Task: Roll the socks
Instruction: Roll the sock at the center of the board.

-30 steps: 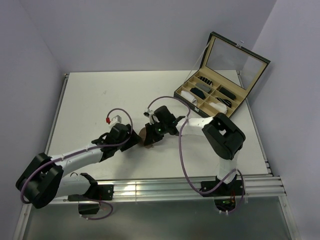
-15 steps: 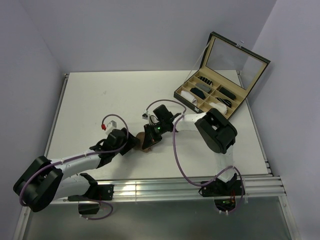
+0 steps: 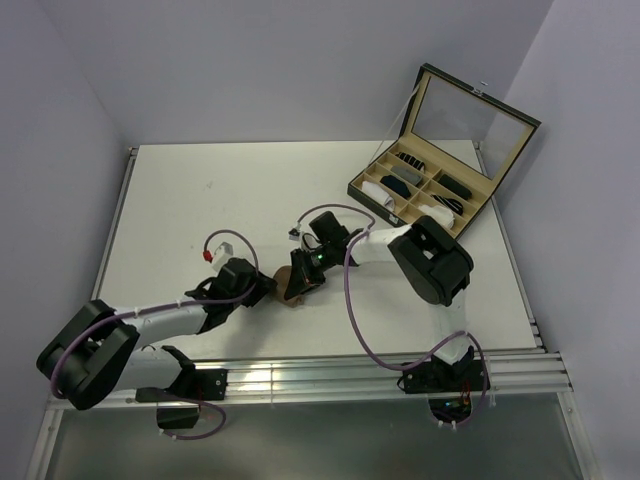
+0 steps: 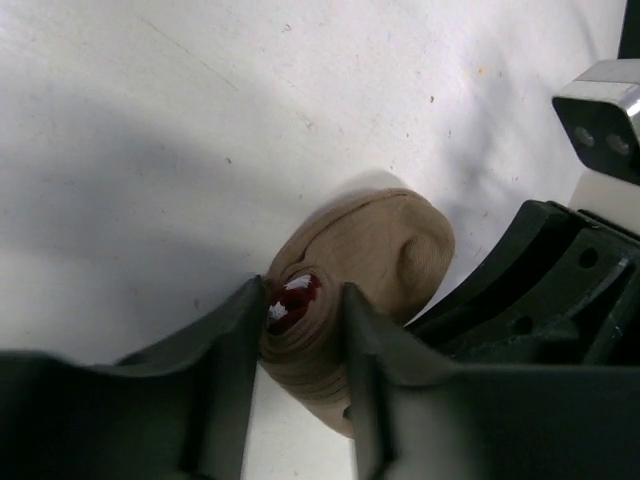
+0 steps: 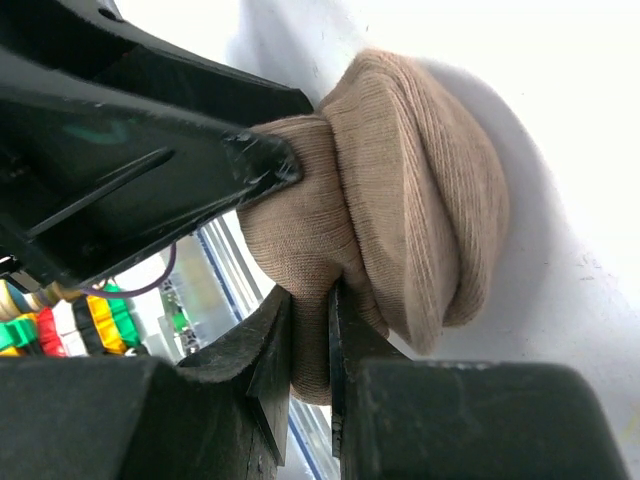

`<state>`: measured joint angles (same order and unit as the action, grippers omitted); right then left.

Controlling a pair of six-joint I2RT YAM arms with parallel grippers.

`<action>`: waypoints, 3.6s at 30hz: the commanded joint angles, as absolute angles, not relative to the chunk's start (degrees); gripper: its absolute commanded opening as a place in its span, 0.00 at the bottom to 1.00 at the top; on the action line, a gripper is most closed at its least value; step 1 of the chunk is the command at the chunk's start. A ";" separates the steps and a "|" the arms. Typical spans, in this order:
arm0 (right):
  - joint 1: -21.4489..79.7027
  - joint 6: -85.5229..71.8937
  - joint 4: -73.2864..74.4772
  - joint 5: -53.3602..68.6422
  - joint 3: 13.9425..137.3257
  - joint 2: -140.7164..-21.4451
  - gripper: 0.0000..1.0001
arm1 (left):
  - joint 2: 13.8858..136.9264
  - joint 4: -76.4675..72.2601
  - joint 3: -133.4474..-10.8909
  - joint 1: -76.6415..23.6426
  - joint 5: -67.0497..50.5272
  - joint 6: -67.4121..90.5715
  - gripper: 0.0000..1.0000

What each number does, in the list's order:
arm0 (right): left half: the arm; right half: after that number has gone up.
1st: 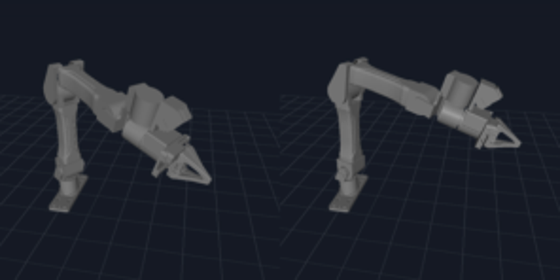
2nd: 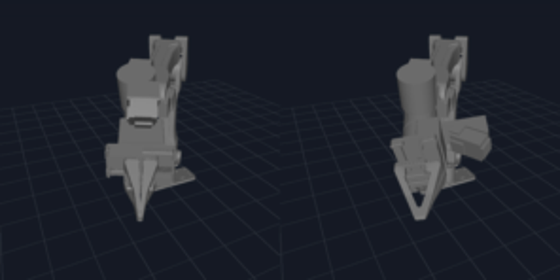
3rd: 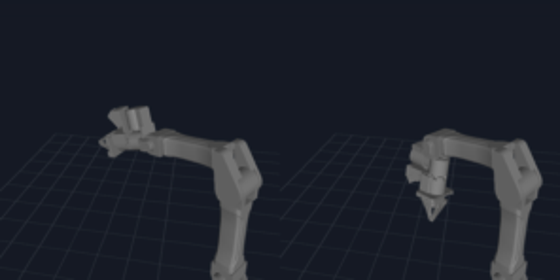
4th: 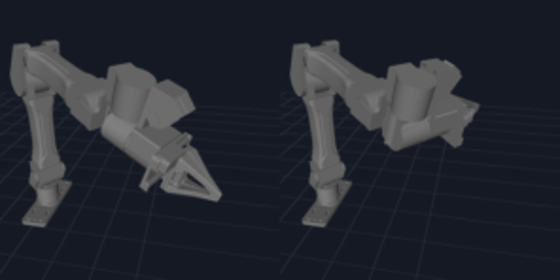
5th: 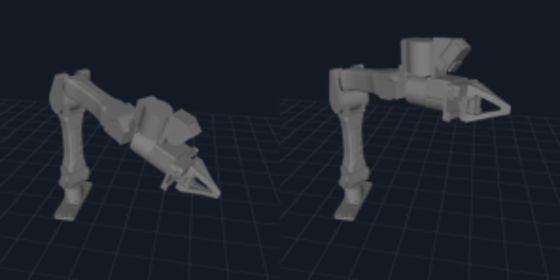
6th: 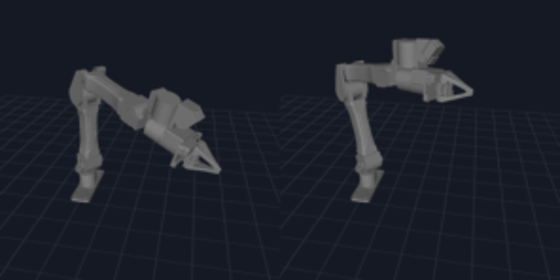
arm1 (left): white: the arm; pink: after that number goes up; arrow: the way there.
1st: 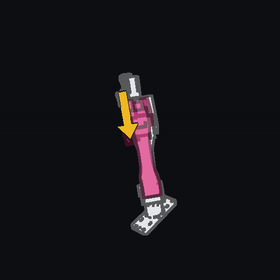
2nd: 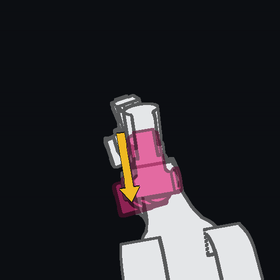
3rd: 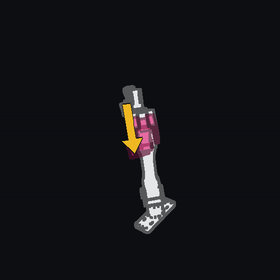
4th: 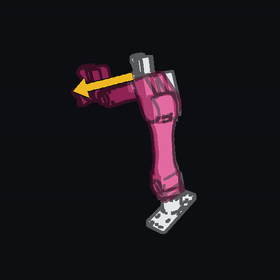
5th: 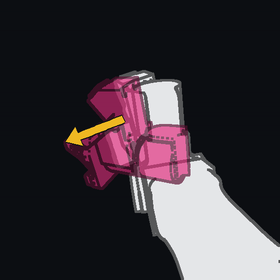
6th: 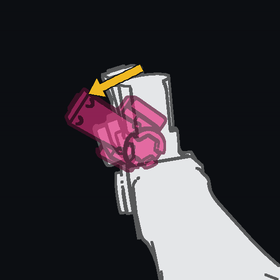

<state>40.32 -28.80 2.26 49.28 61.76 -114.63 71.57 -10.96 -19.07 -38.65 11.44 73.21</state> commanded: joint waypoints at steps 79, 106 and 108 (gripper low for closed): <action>50.55 -20.73 4.66 22.92 53.08 -104.75 0.00 | 62.86 1.68 -26.12 -38.94 14.50 64.86 0.69; 42.10 -34.89 -6.93 45.70 52.56 -114.79 0.00 | 72.24 -9.59 -18.28 -39.11 13.71 74.09 0.37; 42.10 -34.28 -7.47 43.87 51.77 -113.56 0.06 | 72.68 -8.62 -18.89 -39.11 14.06 73.74 0.27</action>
<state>41.74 -34.81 -11.51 46.78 54.98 -112.81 71.02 -12.38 -18.33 -38.87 11.94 74.61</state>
